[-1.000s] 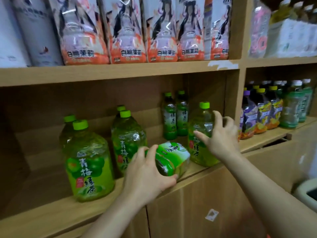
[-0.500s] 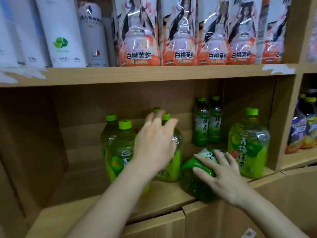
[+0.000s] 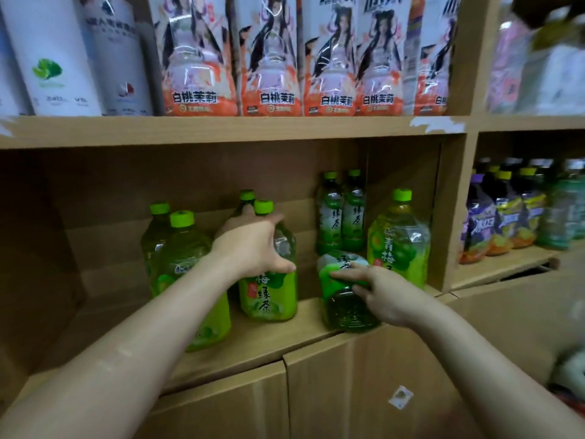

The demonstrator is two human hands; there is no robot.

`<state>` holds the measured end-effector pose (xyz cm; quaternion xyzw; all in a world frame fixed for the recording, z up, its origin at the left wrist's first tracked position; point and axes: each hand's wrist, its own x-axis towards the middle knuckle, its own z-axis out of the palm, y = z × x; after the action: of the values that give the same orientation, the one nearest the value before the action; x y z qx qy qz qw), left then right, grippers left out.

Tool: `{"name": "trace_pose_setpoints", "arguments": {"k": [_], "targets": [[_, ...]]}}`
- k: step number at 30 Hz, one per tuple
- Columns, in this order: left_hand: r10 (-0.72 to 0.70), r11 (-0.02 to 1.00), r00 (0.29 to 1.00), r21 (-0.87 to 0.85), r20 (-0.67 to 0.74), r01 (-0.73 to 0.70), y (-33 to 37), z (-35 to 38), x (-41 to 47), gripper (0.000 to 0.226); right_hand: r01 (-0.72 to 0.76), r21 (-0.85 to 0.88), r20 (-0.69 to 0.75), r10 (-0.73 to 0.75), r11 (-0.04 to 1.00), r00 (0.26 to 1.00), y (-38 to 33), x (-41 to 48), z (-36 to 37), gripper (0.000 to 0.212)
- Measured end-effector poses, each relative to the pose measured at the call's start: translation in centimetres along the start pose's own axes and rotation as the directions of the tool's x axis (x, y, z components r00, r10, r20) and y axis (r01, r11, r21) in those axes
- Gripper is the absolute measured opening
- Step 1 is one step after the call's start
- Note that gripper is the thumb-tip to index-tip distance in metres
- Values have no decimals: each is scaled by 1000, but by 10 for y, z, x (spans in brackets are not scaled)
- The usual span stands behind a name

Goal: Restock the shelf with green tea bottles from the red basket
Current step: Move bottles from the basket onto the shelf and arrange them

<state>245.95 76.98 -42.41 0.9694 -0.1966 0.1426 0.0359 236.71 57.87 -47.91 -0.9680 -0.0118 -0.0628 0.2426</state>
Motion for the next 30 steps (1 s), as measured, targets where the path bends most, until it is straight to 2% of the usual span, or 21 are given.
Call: {"name": "trace_pose_setpoints", "arguments": {"k": [3, 6, 9, 12, 14, 15, 16, 18, 19, 20, 21, 23, 24, 25, 27, 28, 30], "targets": [[39, 997, 994, 76, -100, -31, 12, -2, -20, 95, 9, 24, -20, -8, 1000, 1000, 10, 3, 0, 49], [-20, 998, 986, 49, -166, 29, 29, 4, -32, 93, 4, -7, -64, -5, 1000, 998, 20, 13, 7, 57], [-91, 995, 977, 15, -194, 96, 48, 15, -38, 91, -13, -91, -109, 3, 996, 994, 20, 23, 17, 64], [-68, 998, 986, -6, -153, 68, 55, 21, -43, 83, -31, -145, -258, -8, 989, 966, 14, 25, 29, 63], [-20, 996, 986, -87, -168, 5, 46, 23, -50, 72, 18, -89, -432, -54, 996, 900, 7, 21, 36, 60], [8, 993, 970, -109, -242, -35, 37, 23, -57, 66, 77, -24, -536, -78, 997, 841, 3, 18, 39, 58], [31, 992, 926, -101, -375, -74, 26, 22, -66, 63, 177, 43, -644, -108, 983, 757, -4, 14, 41, 54], [13, 989, 764, -105, -646, -106, -7, 21, -83, 55, 396, 52, -787, -206, 917, 581, -28, 3, 45, 46], [-45, 982, 695, -160, -718, -102, -29, 22, -90, 51, 485, 23, -799, -276, 874, 535, -41, -1, 50, 44], [-138, 964, 665, -254, -734, -81, -50, 21, -95, 48, 560, 18, -783, -337, 828, 523, -55, -4, 55, 44], [-247, 925, 681, -376, -689, -45, -71, 21, -98, 46, 616, 52, -748, -379, 786, 545, -69, -2, 61, 44], [-431, 768, 792, -637, -433, 70, -99, 26, -101, 53, 645, 191, -649, -398, 740, 649, -94, 6, 75, 51], [-444, 687, 846, -718, -295, 110, -104, 30, -101, 66, 618, 265, -590, -383, 740, 711, -105, 11, 82, 58], [-408, 652, 888, -748, -213, 121, -106, 35, -101, 80, 579, 327, -533, -360, 747, 766, -115, 16, 89, 66], [-341, 689, 925, -714, -166, 125, -102, 50, -100, 101, 504, 353, -450, -329, 788, 830, -128, 21, 99, 73], [-340, 719, 921, -684, -189, 125, -99, 56, -98, 106, 507, 301, -475, -333, 808, 814, -130, 21, 101, 71], [-379, 758, 884, -640, -274, 126, -97, 64, -92, 110, 517, 100, -642, -342, 850, 686, -124, 18, 94, 64]]}}
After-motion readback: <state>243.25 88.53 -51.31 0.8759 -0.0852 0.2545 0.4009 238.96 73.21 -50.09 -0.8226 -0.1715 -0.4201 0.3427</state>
